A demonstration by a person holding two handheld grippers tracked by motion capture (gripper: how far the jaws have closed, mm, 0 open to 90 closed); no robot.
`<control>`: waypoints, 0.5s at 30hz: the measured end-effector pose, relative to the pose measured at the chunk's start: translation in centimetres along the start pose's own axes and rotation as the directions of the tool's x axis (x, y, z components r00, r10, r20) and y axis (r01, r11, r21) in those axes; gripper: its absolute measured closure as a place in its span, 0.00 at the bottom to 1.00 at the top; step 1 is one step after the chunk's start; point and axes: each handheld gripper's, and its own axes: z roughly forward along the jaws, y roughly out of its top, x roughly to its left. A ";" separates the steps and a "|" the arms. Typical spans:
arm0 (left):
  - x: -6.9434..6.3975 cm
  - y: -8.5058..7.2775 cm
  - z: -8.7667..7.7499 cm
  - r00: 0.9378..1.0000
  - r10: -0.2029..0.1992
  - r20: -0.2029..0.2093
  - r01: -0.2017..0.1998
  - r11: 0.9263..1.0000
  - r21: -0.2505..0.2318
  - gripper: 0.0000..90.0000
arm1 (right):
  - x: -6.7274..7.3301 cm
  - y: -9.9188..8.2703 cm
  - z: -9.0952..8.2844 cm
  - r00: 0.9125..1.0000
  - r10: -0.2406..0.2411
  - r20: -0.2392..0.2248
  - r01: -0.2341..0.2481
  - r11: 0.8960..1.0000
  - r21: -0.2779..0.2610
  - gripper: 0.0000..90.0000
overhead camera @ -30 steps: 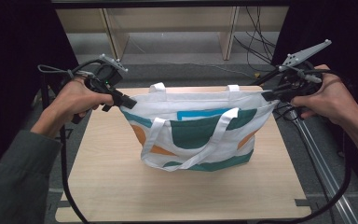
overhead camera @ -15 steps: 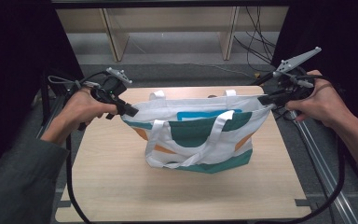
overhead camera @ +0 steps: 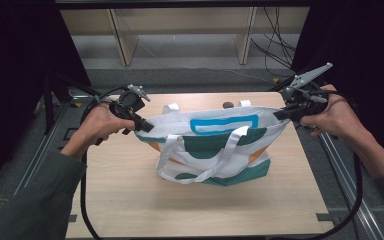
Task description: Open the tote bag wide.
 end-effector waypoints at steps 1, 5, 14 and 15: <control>0.1 0.0 0.3 1.000 -0.004 0.006 0.004 1.000 -0.007 0.93 | 0.0 -0.1 0.3 1.000 0.007 0.002 -0.007 1.000 -0.002 0.98; 0.2 0.1 1.1 1.000 -0.004 0.011 0.004 1.000 -0.008 0.93 | -0.2 -0.2 0.8 1.000 0.008 0.010 -0.008 1.000 -0.002 0.98; 0.6 1.1 1.6 1.000 -0.002 -0.021 0.001 0.999 -0.043 0.94 | -1.0 0.7 0.9 0.999 0.021 0.037 -0.019 0.998 -0.053 0.98; 0.6 1.1 1.6 1.000 -0.004 -0.020 0.003 0.999 -0.046 0.94 | -1.0 0.7 1.0 0.998 0.031 0.046 -0.028 0.997 -0.067 0.98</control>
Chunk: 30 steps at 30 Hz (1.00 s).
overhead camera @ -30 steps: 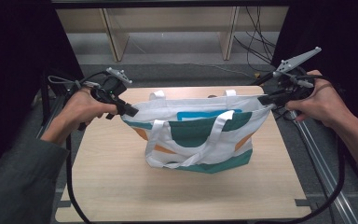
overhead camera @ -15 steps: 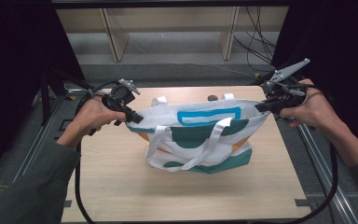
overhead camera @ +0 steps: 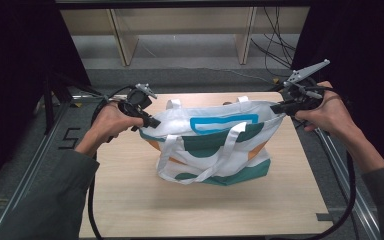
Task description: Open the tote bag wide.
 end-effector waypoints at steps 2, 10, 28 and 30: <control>0.2 -0.1 0.0 1.000 -0.014 0.001 0.014 1.000 -0.016 0.95 | -0.3 0.0 0.2 1.000 0.021 -0.007 -0.021 1.000 0.012 0.98; -0.5 -0.7 2.6 1.000 0.024 0.009 -0.025 0.997 0.071 0.95 | -0.1 -2.0 2.3 1.000 0.020 -0.017 -0.018 0.995 0.096 0.98; -1.1 -3.6 9.5 0.997 0.003 0.080 -0.011 0.994 0.105 0.95 | -0.2 -6.1 5.8 0.995 0.086 -0.059 -0.078 0.989 0.126 0.97; -1.0 -3.9 10.0 0.996 -0.012 0.084 0.004 0.996 0.091 0.95 | -0.4 -6.2 5.9 0.996 0.067 -0.058 -0.059 0.991 0.123 0.97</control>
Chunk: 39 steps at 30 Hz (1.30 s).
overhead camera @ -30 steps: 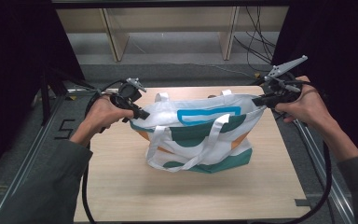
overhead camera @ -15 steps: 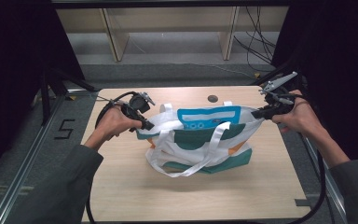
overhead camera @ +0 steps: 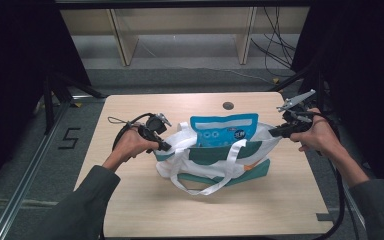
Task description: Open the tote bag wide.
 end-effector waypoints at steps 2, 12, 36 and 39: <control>-0.2 -0.5 1.0 0.999 -0.035 0.004 0.035 0.999 -0.027 0.95 | 0.1 -0.4 0.6 1.000 0.021 -0.003 -0.021 1.000 -0.007 0.97; 0.3 -2.4 4.0 0.998 -0.062 0.031 0.064 0.997 -0.046 0.95 | 0.3 -2.5 4.7 0.998 0.038 -0.040 -0.036 0.998 0.043 0.97; 0.8 -3.6 6.8 0.993 -0.102 0.064 0.104 0.994 -0.036 0.89 | 0.8 -6.4 9.6 0.999 0.043 -0.020 -0.043 0.999 0.021 0.95; 0.1 -3.1 5.6 0.995 -0.086 0.046 0.087 0.996 -0.034 0.75 | 0.9 -6.0 8.6 0.999 0.045 -0.017 -0.045 0.999 0.001 0.91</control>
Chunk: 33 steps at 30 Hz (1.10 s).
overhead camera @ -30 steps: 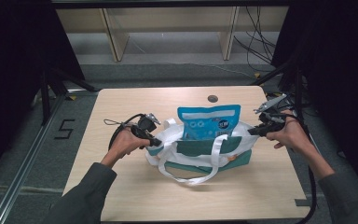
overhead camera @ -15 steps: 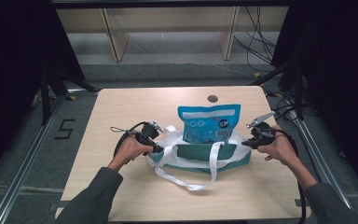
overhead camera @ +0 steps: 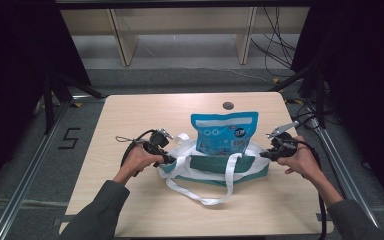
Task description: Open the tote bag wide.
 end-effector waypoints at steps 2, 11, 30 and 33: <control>-0.3 0.1 -0.3 1.000 0.000 -0.008 0.000 1.000 0.003 0.66 | 0.0 0.2 -0.6 1.000 0.017 -0.004 -0.017 1.000 0.016 0.88; -1.5 1.6 -5.2 0.997 -0.014 -0.072 0.011 0.999 -0.043 0.46 | 1.0 1.4 -5.9 0.998 0.047 -0.029 -0.051 0.984 -0.172 0.66; -6.3 1.9 -7.9 0.992 0.117 0.037 -0.113 0.989 -0.093 0.40 | 9.0 5.5 -5.0 0.963 -0.147 -0.226 0.114 0.982 -0.151 0.51; -6.8 2.1 -7.2 0.990 0.126 0.063 -0.119 0.988 -0.103 0.44 | 9.3 5.4 -4.0 0.966 -0.148 -0.212 0.131 0.987 -0.094 0.58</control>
